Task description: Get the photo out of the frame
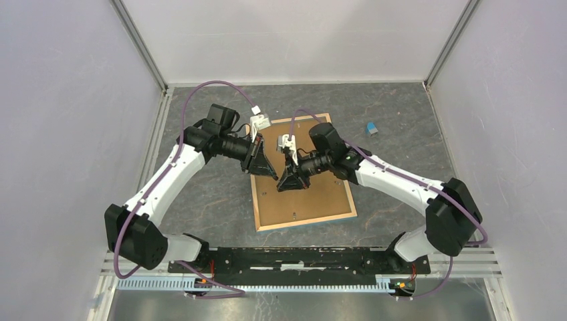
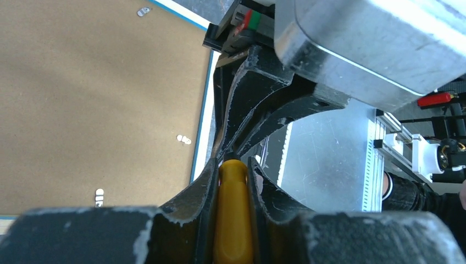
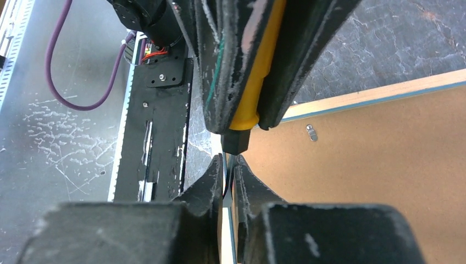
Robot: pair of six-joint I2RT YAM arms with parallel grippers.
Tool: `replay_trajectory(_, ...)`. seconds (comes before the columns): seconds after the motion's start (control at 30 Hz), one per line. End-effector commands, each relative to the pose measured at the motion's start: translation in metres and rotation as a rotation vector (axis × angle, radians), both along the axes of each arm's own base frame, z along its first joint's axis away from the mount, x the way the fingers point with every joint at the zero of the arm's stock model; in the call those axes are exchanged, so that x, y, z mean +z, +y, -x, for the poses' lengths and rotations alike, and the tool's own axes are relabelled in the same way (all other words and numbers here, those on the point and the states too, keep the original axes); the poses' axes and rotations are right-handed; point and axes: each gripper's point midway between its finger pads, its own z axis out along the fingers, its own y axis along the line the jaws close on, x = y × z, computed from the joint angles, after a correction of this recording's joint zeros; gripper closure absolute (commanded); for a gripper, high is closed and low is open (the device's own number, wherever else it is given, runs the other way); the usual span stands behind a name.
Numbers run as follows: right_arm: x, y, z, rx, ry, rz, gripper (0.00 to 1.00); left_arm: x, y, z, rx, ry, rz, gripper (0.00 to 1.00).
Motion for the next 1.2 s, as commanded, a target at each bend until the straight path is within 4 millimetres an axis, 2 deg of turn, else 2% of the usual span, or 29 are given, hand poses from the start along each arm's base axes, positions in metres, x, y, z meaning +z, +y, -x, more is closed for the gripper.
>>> replay_trajectory(0.0,0.022,0.010,-0.011,-0.020,-0.041,-0.043,0.97,0.005,-0.001,0.003,0.024,-0.003,0.005,0.96)
replay_trajectory(0.03,0.023,0.011,-0.012,-0.021,-0.040,-0.043,1.00,0.005,0.000,0.003,0.027,-0.006,0.001,0.94)
replay_trajectory(0.1,0.021,0.010,-0.012,-0.025,-0.038,-0.038,1.00,0.003,0.000,0.001,0.036,-0.014,-0.010,0.89)
replay_trajectory(0.13,0.020,0.010,-0.013,-0.028,-0.039,-0.034,1.00,0.002,0.001,0.000,0.042,-0.021,-0.017,0.83)
replay_trajectory(0.3,0.007,-0.004,-0.024,-0.083,-0.063,0.020,1.00,0.005,0.011,-0.013,0.116,-0.068,-0.056,0.23)
replay_trajectory(0.33,0.004,-0.010,-0.030,-0.113,-0.069,0.036,1.00,0.009,0.014,-0.018,0.138,-0.079,-0.058,0.15)
replay_trajectory(0.43,-0.008,-0.041,-0.057,-0.240,-0.083,0.092,1.00,0.017,0.026,-0.030,0.206,-0.118,-0.073,0.02)
replay_trajectory(0.53,-0.024,-0.092,-0.090,-0.409,-0.098,0.188,1.00,0.017,0.041,-0.040,0.283,-0.196,-0.139,0.00)
replay_trajectory(0.63,-0.049,-0.159,-0.120,-0.583,-0.141,0.383,1.00,0.010,0.054,-0.044,0.329,-0.246,-0.202,0.00)
replay_trajectory(0.77,-0.079,-0.243,-0.137,-0.769,-0.145,0.591,1.00,0.002,0.065,-0.049,0.369,-0.272,-0.263,0.00)
replay_trajectory(0.9,-0.104,-0.308,-0.154,-0.899,-0.150,0.762,1.00,-0.002,0.069,-0.056,0.378,-0.287,-0.294,0.00)
replay_trajectory(1.03,-0.127,-0.338,-0.169,-0.940,-0.106,0.859,1.00,0.004,0.068,-0.057,0.368,-0.288,-0.294,0.00)
replay_trajectory(1.17,-0.138,-0.344,-0.188,-0.931,-0.076,0.899,1.00,0.008,0.069,-0.054,0.363,-0.306,-0.296,0.00)
